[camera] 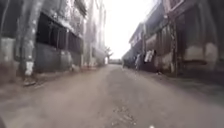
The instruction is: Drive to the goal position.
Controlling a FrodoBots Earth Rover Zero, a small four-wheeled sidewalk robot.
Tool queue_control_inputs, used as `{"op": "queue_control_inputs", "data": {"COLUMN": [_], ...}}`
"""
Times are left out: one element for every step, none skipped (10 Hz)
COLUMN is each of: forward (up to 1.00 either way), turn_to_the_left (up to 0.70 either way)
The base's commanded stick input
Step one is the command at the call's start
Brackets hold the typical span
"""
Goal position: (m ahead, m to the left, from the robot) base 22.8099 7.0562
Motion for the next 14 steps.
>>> {"op": "queue_control_inputs", "data": {"forward": [0.50, 0.50, 0.50, 0.50, 0.50, 0.50, 0.50, 0.50, 0.50, 0.50, 0.50, 0.50, 0.50, 0.50], "turn_to_the_left": [0.00, 0.00, 0.00, 0.00, 0.00, 0.00, 0.00, 0.00, 0.00, 0.00, 0.00, 0.00, 0.00, 0.00]}}
